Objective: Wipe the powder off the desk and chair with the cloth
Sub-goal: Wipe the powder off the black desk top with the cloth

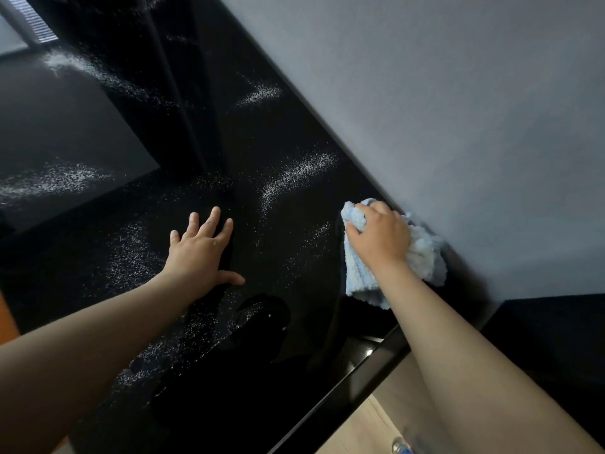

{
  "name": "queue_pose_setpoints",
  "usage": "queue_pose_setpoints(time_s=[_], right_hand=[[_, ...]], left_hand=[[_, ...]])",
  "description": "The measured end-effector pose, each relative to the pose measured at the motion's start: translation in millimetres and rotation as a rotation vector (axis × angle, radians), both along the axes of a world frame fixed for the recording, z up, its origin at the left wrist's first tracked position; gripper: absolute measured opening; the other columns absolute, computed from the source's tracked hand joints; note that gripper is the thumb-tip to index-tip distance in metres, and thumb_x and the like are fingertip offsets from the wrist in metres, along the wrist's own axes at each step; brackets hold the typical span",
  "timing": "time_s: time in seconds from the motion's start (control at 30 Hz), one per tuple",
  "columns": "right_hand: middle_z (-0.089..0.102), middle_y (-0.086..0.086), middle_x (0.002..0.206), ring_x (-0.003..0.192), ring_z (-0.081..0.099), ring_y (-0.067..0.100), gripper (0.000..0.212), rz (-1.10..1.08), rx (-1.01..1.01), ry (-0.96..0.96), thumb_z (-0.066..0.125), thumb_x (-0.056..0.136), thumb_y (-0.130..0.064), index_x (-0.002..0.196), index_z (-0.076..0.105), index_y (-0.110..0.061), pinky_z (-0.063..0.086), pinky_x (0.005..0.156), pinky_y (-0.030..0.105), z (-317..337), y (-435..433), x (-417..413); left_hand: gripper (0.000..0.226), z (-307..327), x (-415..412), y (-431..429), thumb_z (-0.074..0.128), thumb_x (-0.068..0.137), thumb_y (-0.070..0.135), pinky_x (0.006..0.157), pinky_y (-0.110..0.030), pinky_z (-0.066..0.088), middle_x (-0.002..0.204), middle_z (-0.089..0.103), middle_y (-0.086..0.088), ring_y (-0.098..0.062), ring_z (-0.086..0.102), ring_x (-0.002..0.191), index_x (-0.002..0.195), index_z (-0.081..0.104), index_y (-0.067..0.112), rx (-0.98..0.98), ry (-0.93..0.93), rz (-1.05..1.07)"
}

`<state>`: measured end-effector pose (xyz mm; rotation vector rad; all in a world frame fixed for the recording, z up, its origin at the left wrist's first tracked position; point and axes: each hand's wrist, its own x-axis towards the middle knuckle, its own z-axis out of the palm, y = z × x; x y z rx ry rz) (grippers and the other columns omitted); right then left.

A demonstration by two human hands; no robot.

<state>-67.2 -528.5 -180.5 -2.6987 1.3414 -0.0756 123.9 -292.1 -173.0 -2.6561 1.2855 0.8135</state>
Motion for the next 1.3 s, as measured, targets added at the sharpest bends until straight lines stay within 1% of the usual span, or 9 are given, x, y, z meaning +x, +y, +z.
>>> queue_pose_setpoints(time_s=[0.1, 0.37, 0.53, 0.83, 0.97, 1.03, 1.1, 1.17, 1.3], right_hand=[[0.061, 0.002, 0.122, 0.1, 0.057, 0.03, 0.041, 0.013, 0.002, 0.006, 0.059, 0.086, -0.038, 0.123, 0.064, -0.023, 0.044, 0.078, 0.034, -1, 22, 2], [0.061, 0.001, 0.123, 0.101, 0.058, 0.027, 0.04, 0.036, 0.018, -0.006, 0.06, 0.085, -0.038, 0.122, 0.064, -0.022, 0.046, 0.08, 0.035, -4, 73, 9], [0.061, -0.001, 0.118, 0.099, 0.057, 0.025, 0.039, 0.045, 0.03, -0.026, 0.061, 0.084, -0.038, 0.121, 0.065, -0.024, 0.046, 0.08, 0.034, -4, 102, 11], [0.061, 0.0, 0.116, 0.1, 0.056, 0.026, 0.039, 0.02, 0.04, -0.041, 0.063, 0.083, -0.037, 0.12, 0.066, -0.024, 0.047, 0.08, 0.035, -4, 146, 14], [0.061, -0.004, 0.114, 0.098, 0.056, 0.025, 0.038, -0.007, 0.053, -0.055, 0.065, 0.082, -0.038, 0.119, 0.066, -0.027, 0.045, 0.077, 0.033, -4, 163, 15], [0.06, -0.005, 0.112, 0.096, 0.055, 0.025, 0.037, -0.017, 0.055, -0.06, 0.065, 0.082, -0.038, 0.117, 0.067, -0.028, 0.043, 0.075, 0.031, -4, 171, 15], [0.059, -0.005, 0.11, 0.094, 0.055, 0.024, 0.037, -0.017, 0.056, -0.059, 0.064, 0.082, -0.039, 0.117, 0.067, -0.028, 0.042, 0.074, 0.03, -4, 178, 15], [0.059, -0.006, 0.111, 0.095, 0.055, 0.023, 0.038, -0.015, 0.059, -0.046, 0.064, 0.082, -0.04, 0.118, 0.066, -0.029, 0.044, 0.076, 0.03, -4, 185, 16], [0.06, -0.006, 0.112, 0.096, 0.056, 0.023, 0.038, -0.017, 0.051, -0.036, 0.065, 0.082, -0.04, 0.119, 0.066, -0.028, 0.044, 0.075, 0.031, -3, 201, 17]], left_hand=[[0.117, 2, 0, 0, 0.068, 0.068, 0.067, 0.115, -0.059, 0.01, 0.16, -0.016, -0.001, -0.035, -0.01, 0.146, 0.154, -0.001, 0.025, 0.003, 0.009, -0.007], [0.118, 2, 0, 0, 0.065, 0.069, 0.069, 0.116, -0.059, 0.013, 0.16, -0.016, -0.002, -0.035, -0.01, 0.147, 0.153, -0.003, 0.024, 0.025, -0.014, -0.021], [0.118, 0, 1, -1, 0.065, 0.069, 0.069, 0.115, -0.06, 0.013, 0.16, -0.016, -0.003, -0.036, -0.01, 0.146, 0.153, -0.003, 0.024, 0.022, -0.013, -0.028], [0.118, -1, 2, 1, 0.067, 0.068, 0.069, 0.115, -0.061, 0.012, 0.16, -0.013, -0.004, -0.037, -0.008, 0.146, 0.153, -0.001, 0.024, 0.001, -0.008, -0.029], [0.114, 5, 7, 1, 0.07, 0.07, 0.064, 0.114, -0.06, 0.017, 0.161, -0.008, -0.003, -0.036, -0.003, 0.147, 0.154, 0.004, 0.024, 0.002, 0.017, -0.046], [0.109, 9, 12, 1, 0.071, 0.072, 0.061, 0.115, -0.058, 0.02, 0.161, -0.005, -0.003, -0.036, -0.001, 0.147, 0.153, 0.007, 0.024, 0.004, 0.035, -0.075], [0.104, 13, 18, 8, 0.069, 0.076, 0.058, 0.116, -0.053, 0.02, 0.161, -0.001, -0.005, -0.034, 0.001, 0.147, 0.153, 0.01, 0.022, -0.017, 0.048, -0.132], [0.097, 16, 23, 24, 0.064, 0.081, 0.057, 0.119, -0.05, 0.015, 0.161, 0.003, -0.004, -0.03, 0.002, 0.148, 0.153, 0.01, 0.022, -0.054, 0.039, -0.221], [0.083, 20, 24, 66, 0.053, 0.088, 0.058, 0.12, -0.05, 0.007, 0.161, 0.009, 0.002, -0.022, 0.002, 0.149, 0.153, 0.013, 0.026, -0.102, 0.046, -0.359]])
